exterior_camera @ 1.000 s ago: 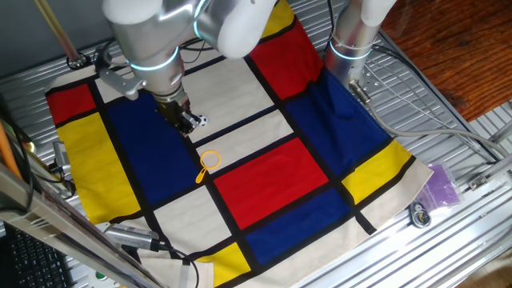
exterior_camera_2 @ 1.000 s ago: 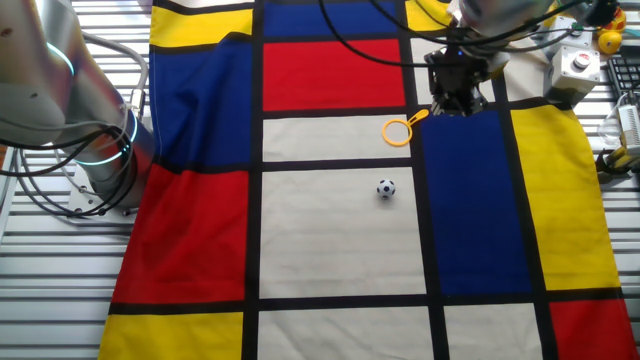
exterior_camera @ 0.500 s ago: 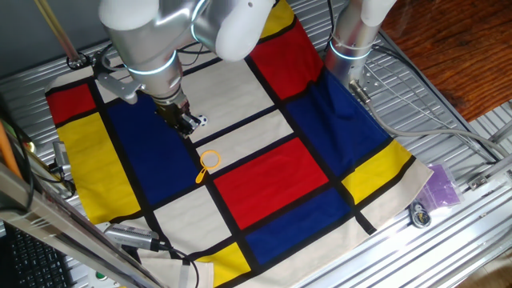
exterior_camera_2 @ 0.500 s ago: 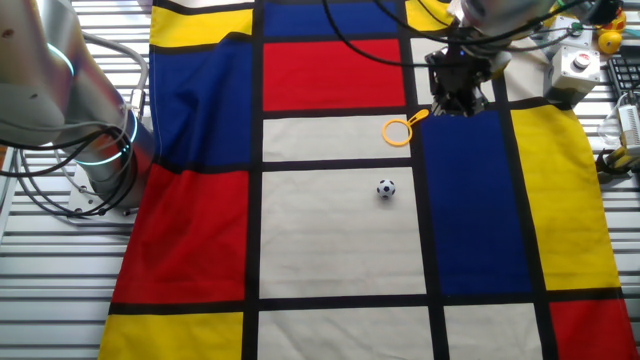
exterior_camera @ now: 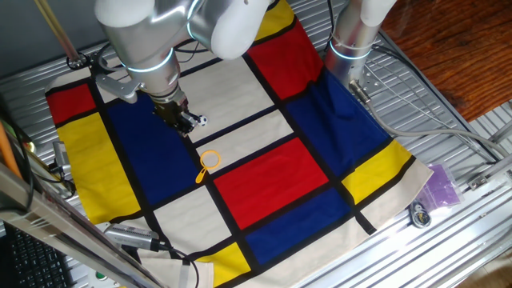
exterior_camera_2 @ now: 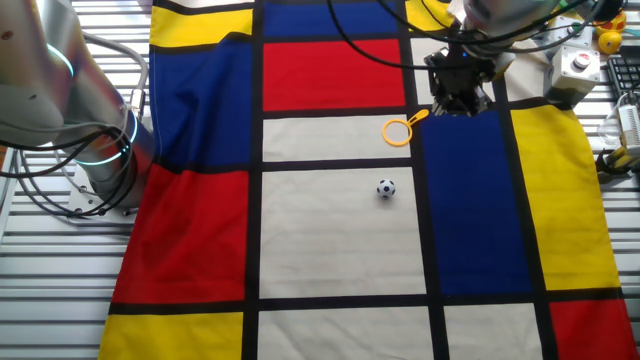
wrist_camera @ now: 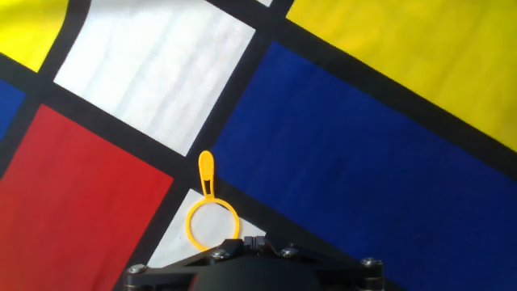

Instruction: Attach the bubble ring to the ball

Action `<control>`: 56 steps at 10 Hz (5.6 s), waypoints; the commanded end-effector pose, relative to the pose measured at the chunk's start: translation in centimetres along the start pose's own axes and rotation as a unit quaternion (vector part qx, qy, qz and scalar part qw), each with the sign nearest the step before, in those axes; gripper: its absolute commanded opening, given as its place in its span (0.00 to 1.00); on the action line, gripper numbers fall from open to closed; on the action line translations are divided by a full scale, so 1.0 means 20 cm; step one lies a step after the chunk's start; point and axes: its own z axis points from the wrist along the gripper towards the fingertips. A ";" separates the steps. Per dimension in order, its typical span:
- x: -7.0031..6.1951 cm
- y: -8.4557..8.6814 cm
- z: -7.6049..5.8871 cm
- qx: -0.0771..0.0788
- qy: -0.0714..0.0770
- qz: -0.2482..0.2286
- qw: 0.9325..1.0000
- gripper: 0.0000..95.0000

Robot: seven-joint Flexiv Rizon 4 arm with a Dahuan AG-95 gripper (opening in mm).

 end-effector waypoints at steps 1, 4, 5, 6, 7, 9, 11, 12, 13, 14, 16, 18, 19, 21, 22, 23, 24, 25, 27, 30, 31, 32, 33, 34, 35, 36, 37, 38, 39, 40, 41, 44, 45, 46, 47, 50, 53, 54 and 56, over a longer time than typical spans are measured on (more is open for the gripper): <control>0.00 0.00 0.00 0.000 0.001 0.007 1.000 0.00; 0.00 0.00 0.00 -0.004 -0.001 -0.001 1.000 0.00; 0.00 0.00 0.00 -0.003 0.001 -0.007 1.000 0.00; 0.00 0.00 0.00 -0.005 0.000 -0.016 1.000 0.00; 0.00 0.00 0.00 -0.005 0.000 -0.020 1.000 0.00; -0.04 0.02 0.02 -0.005 0.001 -0.035 0.999 0.00; -0.14 0.06 0.08 -0.004 0.004 -0.042 0.999 0.20; -0.20 0.09 0.12 -0.001 0.007 -0.046 0.999 0.20; -0.25 0.11 0.17 -0.001 0.008 -0.050 0.999 0.20; -0.27 0.13 0.22 -0.002 0.008 -0.049 0.999 0.20; -0.29 0.14 0.37 -0.003 0.007 -0.058 0.998 0.20; -0.27 0.15 0.46 -0.004 0.006 -0.065 0.998 0.20; -0.25 0.16 0.50 -0.005 0.005 -0.076 0.997 0.20; -0.22 0.18 0.56 -0.006 0.004 -0.089 0.996 0.40; -0.21 0.20 0.57 -0.007 0.003 -0.092 0.996 0.40; -0.19 0.22 0.60 -0.007 0.003 -0.092 0.996 0.40; -0.18 0.23 0.61 -0.007 0.002 -0.091 0.996 0.40; -0.18 0.24 0.63 -0.006 0.002 -0.091 0.996 0.40; -0.19 0.25 0.66 -0.005 -0.002 -0.094 0.996 0.40; -0.19 0.25 0.68 -0.004 -0.002 -0.096 0.995 0.20; -0.20 0.25 0.68 -0.004 -0.002 -0.096 0.995 0.20; -0.20 0.24 0.69 -0.003 -0.003 -0.098 0.995 0.20; -0.20 0.24 0.69 -0.003 -0.003 -0.098 0.995 0.20; -0.20 0.24 0.69 -0.003 -0.003 -0.097 0.995 0.20; -0.20 0.24 0.69 -0.002 -0.004 -0.095 0.995 0.20; -0.20 0.24 0.69 -0.002 -0.004 -0.091 0.996 0.00; -0.20 0.24 0.69 -0.002 -0.004 -0.087 0.996 0.00; -0.20 0.25 0.69 -0.002 -0.003 -0.085 0.996 0.00; -0.20 0.24 0.67 -0.002 -0.002 -0.086 0.996 0.00; -0.20 0.24 0.64 -0.003 0.001 -0.086 0.996 0.00; -0.20 0.23 0.61 -0.003 0.003 -0.092 0.996 0.00; -0.17 0.13 0.51 -0.006 0.007 -0.113 0.994 0.00; -0.13 0.09 0.48 -0.006 0.008 -0.116 0.993 0.00; -0.12 0.08 0.47 -0.007 0.008 -0.117 0.993 0.00; -0.05 0.04 0.43 -0.007 0.009 -0.120 0.993 0.00; 0.09 -0.07 0.41 -0.009 0.010 -0.130 0.991 0.00; 0.16 -0.12 0.42 -0.009 0.010 -0.136 0.991 0.00; 0.17 -0.12 0.43 -0.009 0.009 -0.137 0.990 0.00; 0.19 -0.14 0.45 -0.009 0.009 -0.140 0.990 0.00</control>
